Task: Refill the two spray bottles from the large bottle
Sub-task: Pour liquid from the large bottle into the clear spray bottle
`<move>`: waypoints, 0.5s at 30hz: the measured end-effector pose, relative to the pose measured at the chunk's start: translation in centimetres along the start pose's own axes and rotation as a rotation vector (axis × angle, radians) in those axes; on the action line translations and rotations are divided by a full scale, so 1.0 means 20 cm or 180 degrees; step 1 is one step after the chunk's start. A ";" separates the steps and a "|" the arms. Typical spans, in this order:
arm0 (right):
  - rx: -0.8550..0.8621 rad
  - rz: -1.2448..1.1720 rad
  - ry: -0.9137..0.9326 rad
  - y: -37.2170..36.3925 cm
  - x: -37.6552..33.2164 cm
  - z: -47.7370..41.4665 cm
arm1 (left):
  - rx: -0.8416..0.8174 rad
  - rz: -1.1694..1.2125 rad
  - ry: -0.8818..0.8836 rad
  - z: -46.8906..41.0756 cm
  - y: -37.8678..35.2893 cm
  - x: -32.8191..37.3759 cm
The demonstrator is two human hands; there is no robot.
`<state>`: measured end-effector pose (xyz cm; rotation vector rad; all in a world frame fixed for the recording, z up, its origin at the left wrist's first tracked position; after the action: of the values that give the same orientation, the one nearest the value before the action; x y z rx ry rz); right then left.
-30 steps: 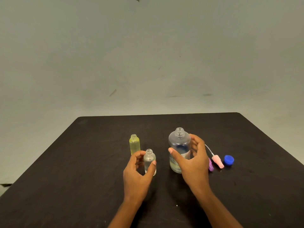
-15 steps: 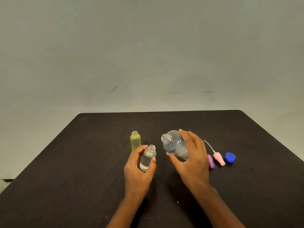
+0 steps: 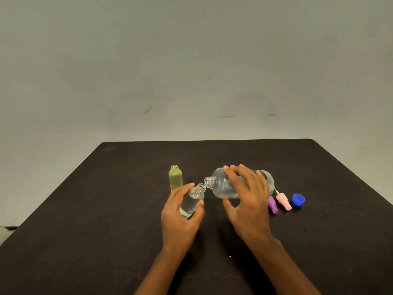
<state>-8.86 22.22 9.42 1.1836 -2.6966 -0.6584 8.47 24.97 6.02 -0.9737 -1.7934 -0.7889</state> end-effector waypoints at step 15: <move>-0.0047 0.0194 0.0119 0.01 -0.03 -0.02 | -0.0026 -0.0021 0.0044 0.00 -0.01 -0.02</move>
<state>-8.50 22.71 9.96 1.0945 -2.6804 -0.6402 8.47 24.73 5.70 -0.9658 -1.7836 -0.8059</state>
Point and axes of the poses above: each hand's wrist, its own z-axis away from the middle knuckle, its own y-axis out of the back of the hand, x = y × z, the point moved 9 cm from there along -z, towards the middle knuckle, and after that the axes turned 14 degrees about y, right-handed, at the moved point
